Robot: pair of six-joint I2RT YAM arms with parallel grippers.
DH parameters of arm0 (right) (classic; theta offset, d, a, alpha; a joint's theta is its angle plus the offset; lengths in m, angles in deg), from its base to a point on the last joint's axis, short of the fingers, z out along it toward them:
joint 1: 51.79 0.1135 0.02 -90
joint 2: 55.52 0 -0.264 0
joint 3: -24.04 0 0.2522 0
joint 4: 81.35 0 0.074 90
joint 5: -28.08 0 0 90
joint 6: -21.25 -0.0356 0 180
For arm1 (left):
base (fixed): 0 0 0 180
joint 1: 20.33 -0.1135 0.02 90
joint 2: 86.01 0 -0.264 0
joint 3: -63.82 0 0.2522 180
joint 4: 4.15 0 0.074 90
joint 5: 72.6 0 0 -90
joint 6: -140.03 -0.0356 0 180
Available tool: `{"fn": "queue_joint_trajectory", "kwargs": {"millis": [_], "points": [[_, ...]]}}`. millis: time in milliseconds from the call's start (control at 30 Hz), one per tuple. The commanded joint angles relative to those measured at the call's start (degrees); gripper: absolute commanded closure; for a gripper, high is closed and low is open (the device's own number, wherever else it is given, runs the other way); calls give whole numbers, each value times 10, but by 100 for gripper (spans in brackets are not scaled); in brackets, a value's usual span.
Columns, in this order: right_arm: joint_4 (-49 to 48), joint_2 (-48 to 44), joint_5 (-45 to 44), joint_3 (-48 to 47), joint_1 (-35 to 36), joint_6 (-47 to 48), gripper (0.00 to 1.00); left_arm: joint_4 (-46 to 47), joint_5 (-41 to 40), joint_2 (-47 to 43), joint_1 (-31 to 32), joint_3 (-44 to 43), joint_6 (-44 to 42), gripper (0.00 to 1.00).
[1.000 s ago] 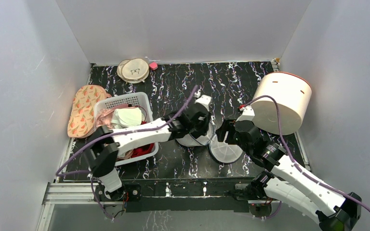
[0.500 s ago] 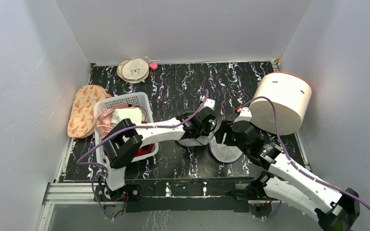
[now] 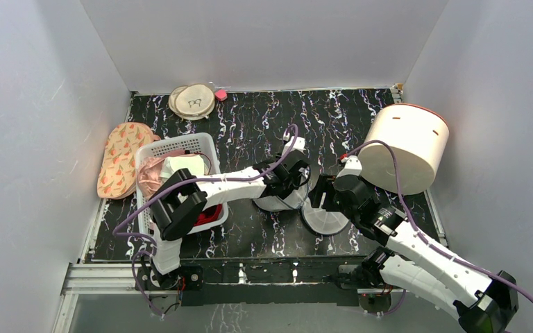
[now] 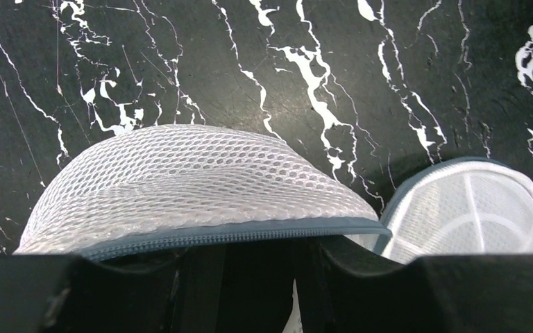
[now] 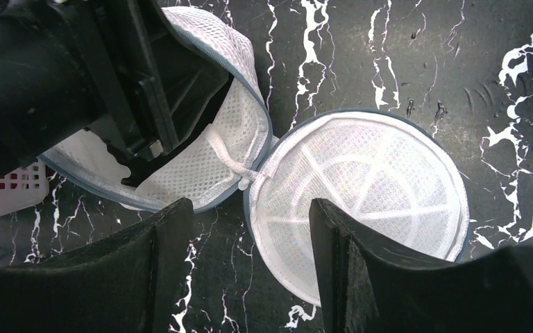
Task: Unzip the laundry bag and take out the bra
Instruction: Pick up the bra from the laundry bag.
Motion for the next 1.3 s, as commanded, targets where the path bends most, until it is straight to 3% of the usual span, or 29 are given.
{"fn": "queue_joint_trajectory", "kwargs": {"millis": [0,200,367,433,533,600,800,1000,1267], "points": [[-32,-7,2,2,-2,-10,39,7,-19,16,-10,-17,5,62],[-40,-7,7,11,-2,-11,39,11,-1,43,-10,-22,8,52],[-42,4,19,10,-1,-11,39,4,-6,56,-10,-21,2,59],[-45,6,21,16,-2,-11,39,6,-4,55,-10,-17,-8,67],[-48,10,30,19,-1,-13,39,-7,0,48,-10,-19,-15,89],[-53,14,38,21,-1,-16,39,-12,-1,35,-10,-19,-18,99],[-82,42,66,33,-1,-19,39,5,8,-28,-11,4,-23,100],[-106,81,75,39,-1,-20,39,47,74,-98,-11,48,-35,100],[-136,118,77,45,-1,-16,39,29,125,-157,-10,51,-36,100]]}}
